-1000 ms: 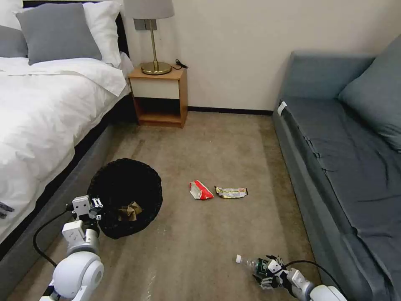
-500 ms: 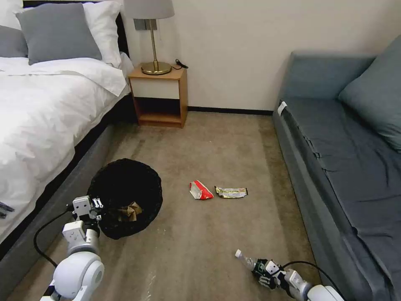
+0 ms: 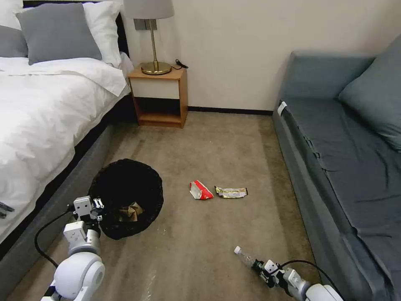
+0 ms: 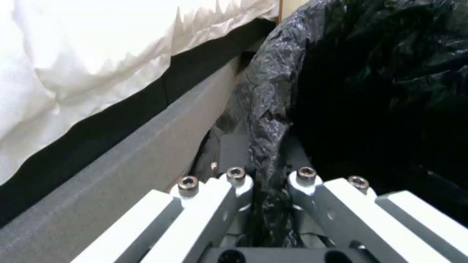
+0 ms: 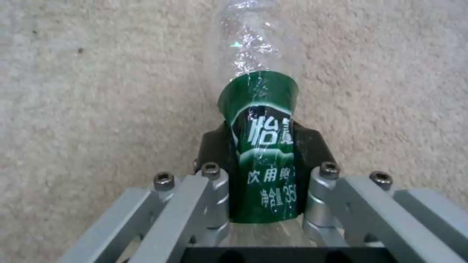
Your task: Pick up the trash bin, then pick up the garbage on the floor and place it into the trash bin.
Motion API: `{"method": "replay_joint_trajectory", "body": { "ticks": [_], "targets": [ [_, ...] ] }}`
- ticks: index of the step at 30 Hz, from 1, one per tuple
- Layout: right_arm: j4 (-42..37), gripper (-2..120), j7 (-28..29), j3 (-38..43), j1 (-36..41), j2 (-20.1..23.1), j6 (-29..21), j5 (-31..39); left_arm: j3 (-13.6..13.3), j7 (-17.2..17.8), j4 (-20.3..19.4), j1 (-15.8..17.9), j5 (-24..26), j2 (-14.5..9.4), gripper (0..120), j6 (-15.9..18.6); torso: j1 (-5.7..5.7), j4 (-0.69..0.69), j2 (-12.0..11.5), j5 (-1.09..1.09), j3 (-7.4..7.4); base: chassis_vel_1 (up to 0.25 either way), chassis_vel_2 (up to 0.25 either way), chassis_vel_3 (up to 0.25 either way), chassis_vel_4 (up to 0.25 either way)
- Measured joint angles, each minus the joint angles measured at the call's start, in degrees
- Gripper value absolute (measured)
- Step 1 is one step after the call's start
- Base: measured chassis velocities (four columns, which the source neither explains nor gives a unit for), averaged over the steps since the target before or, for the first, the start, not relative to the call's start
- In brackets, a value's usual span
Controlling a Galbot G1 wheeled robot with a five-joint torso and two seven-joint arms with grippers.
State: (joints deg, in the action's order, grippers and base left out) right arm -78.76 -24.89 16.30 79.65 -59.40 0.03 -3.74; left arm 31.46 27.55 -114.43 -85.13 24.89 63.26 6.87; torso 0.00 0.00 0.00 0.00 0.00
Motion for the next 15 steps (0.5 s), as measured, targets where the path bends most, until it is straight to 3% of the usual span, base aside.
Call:
{"method": "replay_joint_trajectory", "body": {
  "ticks": [15],
  "targets": [
    [-0.4, 17, -0.4, 3.0, -4.9, -3.4, 0.4, 1.2, -0.2, 0.1, 0.6, -0.2, 0.0, 0.0, 3, -0.8, 0.00, 0.01, 0.0, 0.00, 0.00, 0.000, 0.000, 0.000, 0.000]
  ]
}}
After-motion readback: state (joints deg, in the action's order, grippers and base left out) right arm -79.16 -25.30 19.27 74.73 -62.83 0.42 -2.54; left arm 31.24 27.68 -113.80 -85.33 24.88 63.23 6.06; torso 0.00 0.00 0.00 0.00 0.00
